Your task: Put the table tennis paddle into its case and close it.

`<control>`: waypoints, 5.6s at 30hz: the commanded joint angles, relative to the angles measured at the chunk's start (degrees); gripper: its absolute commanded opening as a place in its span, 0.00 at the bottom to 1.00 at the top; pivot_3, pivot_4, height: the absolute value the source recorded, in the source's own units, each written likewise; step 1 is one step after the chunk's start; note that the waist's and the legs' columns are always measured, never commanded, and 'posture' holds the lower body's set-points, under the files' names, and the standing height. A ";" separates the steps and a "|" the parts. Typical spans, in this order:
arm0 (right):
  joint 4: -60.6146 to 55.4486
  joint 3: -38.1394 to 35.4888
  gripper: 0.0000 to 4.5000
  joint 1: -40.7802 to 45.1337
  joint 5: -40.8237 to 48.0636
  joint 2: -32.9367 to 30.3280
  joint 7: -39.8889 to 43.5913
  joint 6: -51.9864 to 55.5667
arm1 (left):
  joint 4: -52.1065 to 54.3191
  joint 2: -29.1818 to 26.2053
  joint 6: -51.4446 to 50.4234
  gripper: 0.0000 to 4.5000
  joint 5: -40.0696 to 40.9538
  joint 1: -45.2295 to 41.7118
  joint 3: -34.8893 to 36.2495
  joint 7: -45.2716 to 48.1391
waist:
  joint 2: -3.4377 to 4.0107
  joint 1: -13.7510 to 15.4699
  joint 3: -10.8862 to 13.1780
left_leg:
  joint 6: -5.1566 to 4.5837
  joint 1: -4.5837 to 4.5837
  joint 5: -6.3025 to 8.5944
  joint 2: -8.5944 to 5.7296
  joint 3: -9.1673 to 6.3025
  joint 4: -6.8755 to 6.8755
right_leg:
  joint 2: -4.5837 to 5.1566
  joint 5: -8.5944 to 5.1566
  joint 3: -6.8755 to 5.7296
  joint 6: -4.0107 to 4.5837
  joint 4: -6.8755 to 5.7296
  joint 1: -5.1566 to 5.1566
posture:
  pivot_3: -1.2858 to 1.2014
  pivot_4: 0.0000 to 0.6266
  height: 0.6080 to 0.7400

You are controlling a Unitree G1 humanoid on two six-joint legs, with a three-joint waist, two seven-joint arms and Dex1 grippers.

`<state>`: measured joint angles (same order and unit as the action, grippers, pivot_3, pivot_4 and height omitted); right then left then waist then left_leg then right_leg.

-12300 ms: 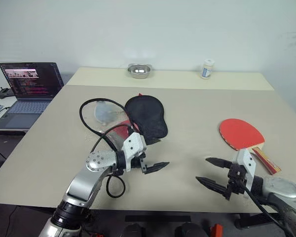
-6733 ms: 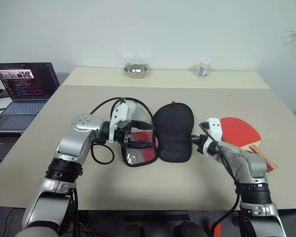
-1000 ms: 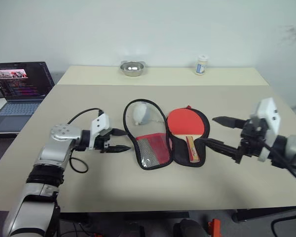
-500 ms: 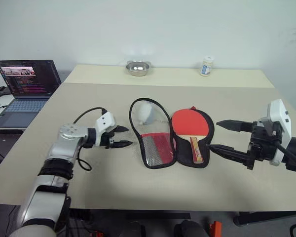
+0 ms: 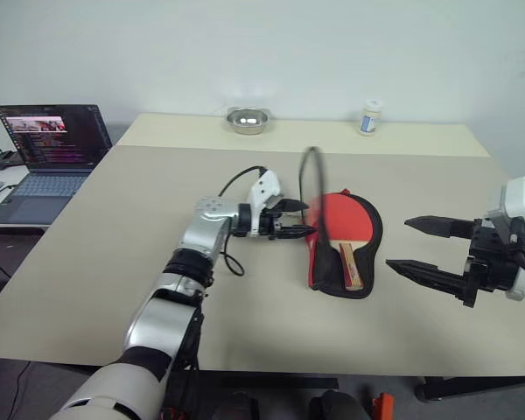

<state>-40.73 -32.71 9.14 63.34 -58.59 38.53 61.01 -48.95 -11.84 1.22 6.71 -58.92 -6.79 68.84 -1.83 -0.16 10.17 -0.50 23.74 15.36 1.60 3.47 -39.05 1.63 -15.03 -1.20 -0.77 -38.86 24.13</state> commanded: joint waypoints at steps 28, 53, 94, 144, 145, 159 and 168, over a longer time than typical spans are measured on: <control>27.96 26.23 0.99 13.23 -23.26 23.18 -21.13 -4.76 | 30.99 -16.52 -13.60 0.74 9.62 13.58 3.04 9.13 | 0.05 -0.29 -0.03 | 0.09 -0.17 -0.06 0.19 0.11 0.05 | -0.20 0.01 0.21 0.03 -0.11 0.04 | 0.52 0.24 1.00; 38.41 29.44 0.95 15.99 -34.61 30.69 -17.78 -5.40 | 39.63 -18.53 -19.55 0.74 11.28 17.07 2.10 4.44 | 0.05 -0.16 -0.04 | 0.08 -0.21 -0.05 0.15 0.15 0.01 | -0.14 0.02 0.22 0.04 -0.13 0.01 | 0.52 0.24 1.00; 8.42 21.26 0.00 6.95 -21.67 45.64 -21.17 25.20 | 47.23 -28.48 -19.01 0.74 12.46 27.86 -0.98 14.09 | 0.06 -1.57 -0.05 | 0.13 -0.45 -0.05 0.74 0.46 0.15 | -0.40 0.09 0.44 0.21 -0.12 0.03 | 0.52 0.24 1.00; -0.31 21.33 0.99 14.09 -13.45 29.86 -7.05 13.63 | 45.98 -26.79 -19.69 0.74 13.63 28.37 0.55 9.41 | -0.01 -1.82 -0.01 | 0.12 -0.73 -0.05 0.85 0.43 0.19 | -0.58 -0.06 0.50 -0.05 -0.11 -0.11 | 0.52 0.24 1.00; 2.38 24.49 0.99 15.80 -15.93 31.38 -8.13 11.56 | 45.67 -26.83 -19.54 0.74 13.43 28.23 0.47 9.23 | -0.02 -1.66 -0.01 | 0.12 -0.76 -0.05 0.90 0.37 0.20 | -0.65 -0.06 0.46 -0.05 -0.12 -0.13 | 0.52 0.24 1.00; 19.47 49.65 1.00 13.10 -36.65 36.65 -9.45 -8.40 | 37.81 -24.18 -19.74 0.99 11.17 21.27 5.15 -4.79 | -0.04 -1.33 -0.02 | 0.13 -0.29 -0.05 0.61 0.50 0.10 | -0.42 0.05 0.46 0.30 0.01 0.12 | 0.52 0.24 1.00; 20.61 50.67 1.00 12.96 -38.92 38.06 -9.41 -9.64 | 19.48 -19.60 -14.35 0.99 0.93 11.13 0.09 -11.66 | -0.05 -1.32 -0.03 | 0.14 -0.37 -0.06 0.72 0.40 0.10 | -0.50 0.06 0.35 0.29 -0.12 0.10 | 0.52 0.24 1.00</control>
<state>-19.71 17.98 21.88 24.70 -20.98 28.85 52.02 -26.65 -31.86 -15.12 9.63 -45.36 -6.22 58.79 -1.88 -1.48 10.14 -0.35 23.36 15.29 2.31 3.87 -38.96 1.12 -14.97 -0.85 -0.47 -38.99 24.23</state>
